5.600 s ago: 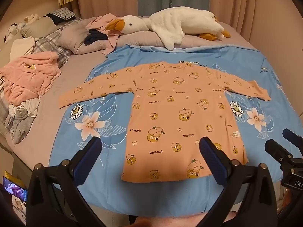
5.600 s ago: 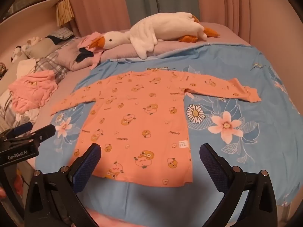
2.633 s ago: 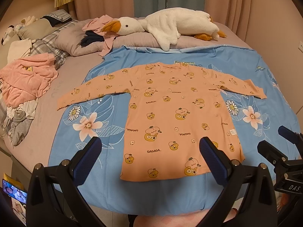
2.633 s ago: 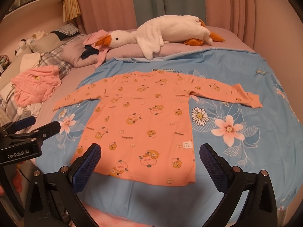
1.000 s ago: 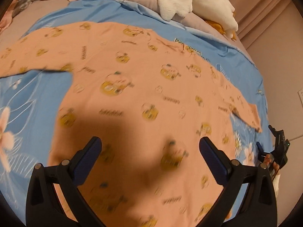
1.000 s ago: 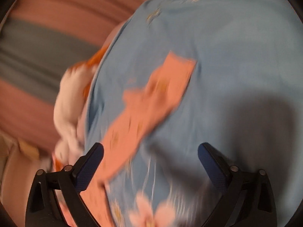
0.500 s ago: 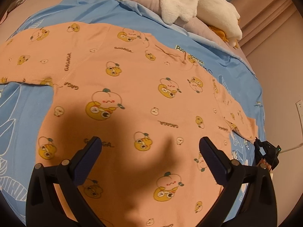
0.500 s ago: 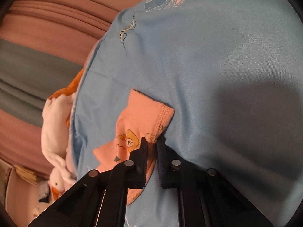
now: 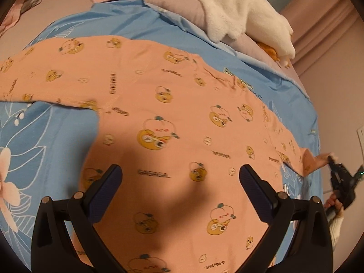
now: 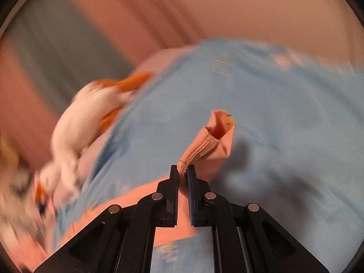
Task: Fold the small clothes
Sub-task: 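Grasp the cuff of one orange sleeve with the right tool, then fold the held sleeve across the shirt body with the right tool, then release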
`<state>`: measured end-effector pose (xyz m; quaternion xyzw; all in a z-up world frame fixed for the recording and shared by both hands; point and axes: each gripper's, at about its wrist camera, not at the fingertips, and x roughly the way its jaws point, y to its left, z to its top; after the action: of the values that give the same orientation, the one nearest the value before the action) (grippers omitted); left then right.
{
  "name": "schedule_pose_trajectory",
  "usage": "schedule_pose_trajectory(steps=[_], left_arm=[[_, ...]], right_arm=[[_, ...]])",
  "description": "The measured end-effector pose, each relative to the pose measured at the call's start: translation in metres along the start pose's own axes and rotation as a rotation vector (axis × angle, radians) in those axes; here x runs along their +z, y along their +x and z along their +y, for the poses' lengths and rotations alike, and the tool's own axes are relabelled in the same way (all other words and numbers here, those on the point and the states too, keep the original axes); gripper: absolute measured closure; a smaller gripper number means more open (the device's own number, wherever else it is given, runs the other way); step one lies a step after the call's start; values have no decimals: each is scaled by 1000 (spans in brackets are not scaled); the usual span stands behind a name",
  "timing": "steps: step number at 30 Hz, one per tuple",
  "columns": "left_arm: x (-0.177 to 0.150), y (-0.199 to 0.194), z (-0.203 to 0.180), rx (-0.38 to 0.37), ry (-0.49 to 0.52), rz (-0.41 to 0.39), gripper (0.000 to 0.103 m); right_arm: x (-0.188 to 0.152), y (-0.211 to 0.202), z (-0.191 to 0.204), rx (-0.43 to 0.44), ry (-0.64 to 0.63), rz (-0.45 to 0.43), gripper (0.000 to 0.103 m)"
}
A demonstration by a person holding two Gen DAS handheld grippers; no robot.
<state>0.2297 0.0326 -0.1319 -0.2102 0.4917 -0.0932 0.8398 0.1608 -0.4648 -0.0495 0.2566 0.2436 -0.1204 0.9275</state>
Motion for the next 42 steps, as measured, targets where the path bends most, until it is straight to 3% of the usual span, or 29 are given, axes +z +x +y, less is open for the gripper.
schedule_pose_trajectory(steps=[7,12,14,16,19,23,26,27,31,33,37,42], left_arm=[[6,-33,45,-42,-105,-49,0],[9,-61,89,-17,-161,-95,0],[8,-68,105,-18,-185,-103,0],[7,-72,121,-23,-207,-106,0],[5,-75,138,-18,-229,-96,0],[3,-75,153,-9,-240,-92,0],[1,-73,159,-12,-250,-81,0],[-1,-74,160,-16,-251,-82,0],[-3,-76,162,-15,-248,-85,0],[-4,-78,163,-14,-250,-96,0],[-6,-80,173,-34,-285,-119,0],[-1,-79,188,-92,-359,-145,0]], right_arm=[[-24,4,170,87,-447,14,94],[-116,28,290,108,-813,44,94],[-151,42,320,113,-896,71,94],[-202,60,356,54,-1037,82,94],[-261,79,375,-6,-1220,94,94],[-295,85,392,7,-1313,96,94],[-313,86,408,-57,-1431,60,94],[-313,88,406,-48,-1446,110,94],[-295,54,393,144,-1349,178,94],[-278,46,383,210,-1243,231,93],[-227,56,356,388,-896,427,93],[-220,80,361,466,-730,476,93]])
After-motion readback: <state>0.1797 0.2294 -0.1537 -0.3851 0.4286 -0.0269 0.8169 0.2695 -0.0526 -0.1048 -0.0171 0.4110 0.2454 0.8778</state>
